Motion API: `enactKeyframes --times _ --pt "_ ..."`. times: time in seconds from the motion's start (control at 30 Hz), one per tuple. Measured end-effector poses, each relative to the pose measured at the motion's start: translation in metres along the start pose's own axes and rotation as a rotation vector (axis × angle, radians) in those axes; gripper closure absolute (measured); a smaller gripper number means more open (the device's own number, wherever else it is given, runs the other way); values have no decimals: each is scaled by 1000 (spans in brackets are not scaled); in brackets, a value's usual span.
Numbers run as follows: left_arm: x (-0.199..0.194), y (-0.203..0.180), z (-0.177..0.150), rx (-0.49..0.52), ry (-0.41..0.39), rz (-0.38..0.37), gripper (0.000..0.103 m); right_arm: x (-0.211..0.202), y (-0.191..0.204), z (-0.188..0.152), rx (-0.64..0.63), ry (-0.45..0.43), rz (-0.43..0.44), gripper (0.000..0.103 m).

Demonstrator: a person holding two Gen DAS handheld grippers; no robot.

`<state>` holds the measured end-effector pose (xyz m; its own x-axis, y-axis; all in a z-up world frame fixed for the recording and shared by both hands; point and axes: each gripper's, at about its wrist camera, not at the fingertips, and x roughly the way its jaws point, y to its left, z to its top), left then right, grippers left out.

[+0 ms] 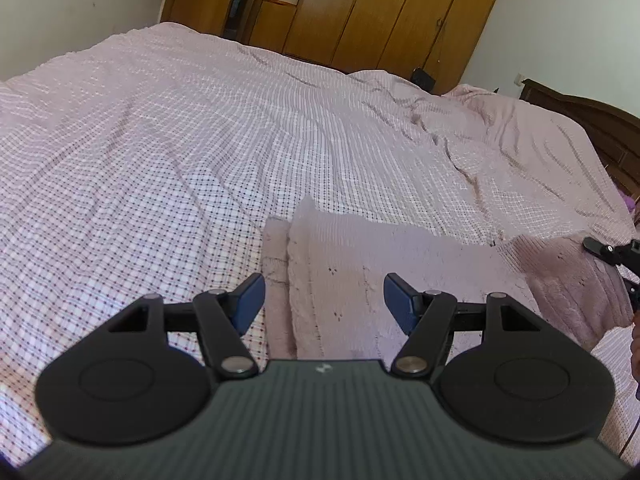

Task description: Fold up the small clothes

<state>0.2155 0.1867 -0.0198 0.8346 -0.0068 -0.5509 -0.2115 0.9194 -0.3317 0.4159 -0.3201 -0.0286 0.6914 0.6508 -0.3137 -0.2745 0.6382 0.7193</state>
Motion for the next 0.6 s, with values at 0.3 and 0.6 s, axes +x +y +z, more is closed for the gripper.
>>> enactKeyframes --times 0.3,0.6 --pt "-9 34 11 -83 0 5 36 48 80 -57 -64 43 -51 84" --pt "-12 42 15 -96 28 24 36 110 186 -142 -226 14 -125 84"
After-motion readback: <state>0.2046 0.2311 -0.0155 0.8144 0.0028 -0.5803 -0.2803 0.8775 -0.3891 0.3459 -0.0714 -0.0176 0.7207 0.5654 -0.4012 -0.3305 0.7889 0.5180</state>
